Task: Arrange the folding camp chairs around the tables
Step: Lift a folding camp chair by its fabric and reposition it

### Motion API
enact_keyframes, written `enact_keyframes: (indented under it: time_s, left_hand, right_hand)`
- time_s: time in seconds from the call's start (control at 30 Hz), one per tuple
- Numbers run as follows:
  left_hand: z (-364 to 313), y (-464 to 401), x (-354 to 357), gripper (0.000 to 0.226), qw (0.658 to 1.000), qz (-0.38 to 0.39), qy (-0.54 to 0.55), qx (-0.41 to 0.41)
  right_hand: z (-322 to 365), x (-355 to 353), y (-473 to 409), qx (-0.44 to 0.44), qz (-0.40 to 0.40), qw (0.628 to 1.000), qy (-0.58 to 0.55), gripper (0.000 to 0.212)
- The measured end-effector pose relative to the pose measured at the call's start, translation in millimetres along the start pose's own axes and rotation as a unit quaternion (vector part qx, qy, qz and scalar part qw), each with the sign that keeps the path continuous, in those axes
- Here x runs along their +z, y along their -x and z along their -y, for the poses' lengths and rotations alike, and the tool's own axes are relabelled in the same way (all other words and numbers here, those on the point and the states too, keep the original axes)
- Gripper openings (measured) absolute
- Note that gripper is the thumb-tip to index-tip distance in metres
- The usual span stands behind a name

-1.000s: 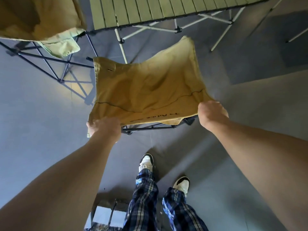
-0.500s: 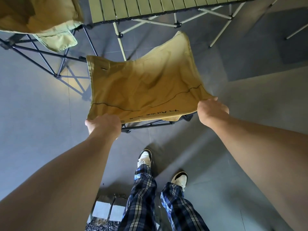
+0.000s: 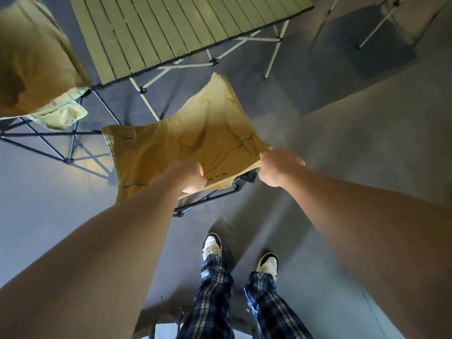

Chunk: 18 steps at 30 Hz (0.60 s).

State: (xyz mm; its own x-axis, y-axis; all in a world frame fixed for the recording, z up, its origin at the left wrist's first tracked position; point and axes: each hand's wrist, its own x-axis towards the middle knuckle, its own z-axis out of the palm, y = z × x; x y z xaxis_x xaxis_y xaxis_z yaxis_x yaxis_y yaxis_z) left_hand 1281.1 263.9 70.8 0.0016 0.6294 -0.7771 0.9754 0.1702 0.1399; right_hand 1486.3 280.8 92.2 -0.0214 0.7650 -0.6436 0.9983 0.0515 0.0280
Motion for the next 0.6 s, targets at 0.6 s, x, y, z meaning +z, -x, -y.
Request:
enact_keyframes:
  time_s: [0.6]
  left_hand:
    - [-540,197,39,0.029,0.895,-0.077,-0.199,0.391]
  right_hand:
    - [-403,-27,305,0.308,-0.174,0.857,-0.374,0.028]
